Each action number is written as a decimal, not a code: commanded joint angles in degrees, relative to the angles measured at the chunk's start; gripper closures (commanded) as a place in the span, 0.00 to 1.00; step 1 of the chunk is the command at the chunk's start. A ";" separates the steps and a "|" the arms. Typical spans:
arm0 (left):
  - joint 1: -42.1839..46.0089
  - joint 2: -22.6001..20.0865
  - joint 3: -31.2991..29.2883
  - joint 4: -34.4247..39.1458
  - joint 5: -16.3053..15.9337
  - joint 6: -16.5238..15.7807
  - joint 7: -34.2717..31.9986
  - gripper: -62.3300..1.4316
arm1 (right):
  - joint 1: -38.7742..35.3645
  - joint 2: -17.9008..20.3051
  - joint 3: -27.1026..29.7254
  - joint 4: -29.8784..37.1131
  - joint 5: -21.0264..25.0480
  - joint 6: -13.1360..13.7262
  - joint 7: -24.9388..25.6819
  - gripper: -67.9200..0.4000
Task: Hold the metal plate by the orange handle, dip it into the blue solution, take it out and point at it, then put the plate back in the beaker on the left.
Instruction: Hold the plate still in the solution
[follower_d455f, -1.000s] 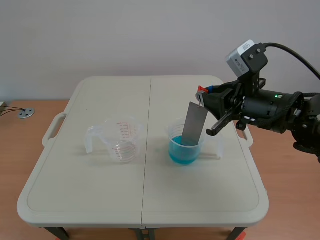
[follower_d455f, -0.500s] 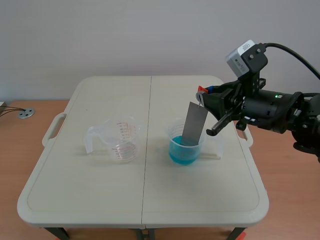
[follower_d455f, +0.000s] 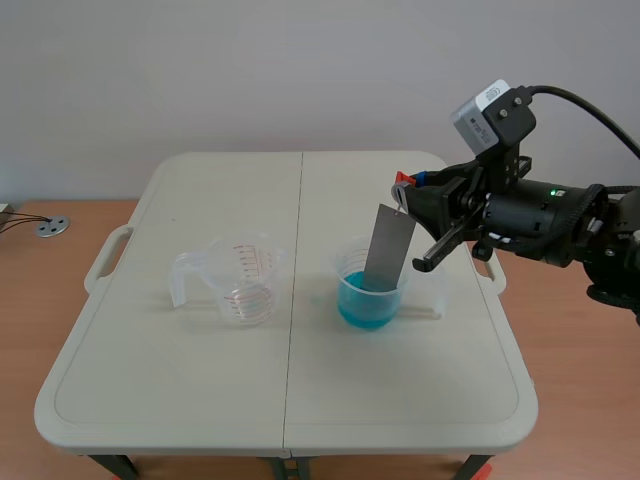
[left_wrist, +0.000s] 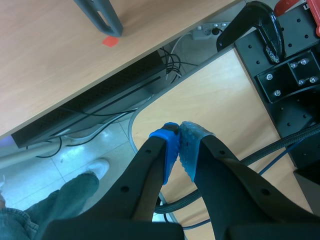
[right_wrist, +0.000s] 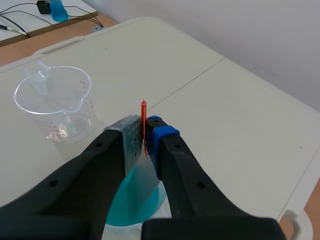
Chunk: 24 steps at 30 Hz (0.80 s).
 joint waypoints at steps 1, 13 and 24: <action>0.59 0.15 0.22 0.81 -0.15 -0.20 -0.79 0.95 | 0.85 0.00 0.04 0.17 0.20 0.46 0.61 0.97; 0.44 0.15 0.22 0.81 -0.15 -0.20 -0.83 0.95 | 0.85 0.00 0.04 1.18 0.24 0.46 1.25 0.97; 0.44 0.15 0.22 0.81 -0.15 -0.20 -0.81 0.95 | 0.81 0.02 0.07 7.32 0.70 0.46 -2.25 0.97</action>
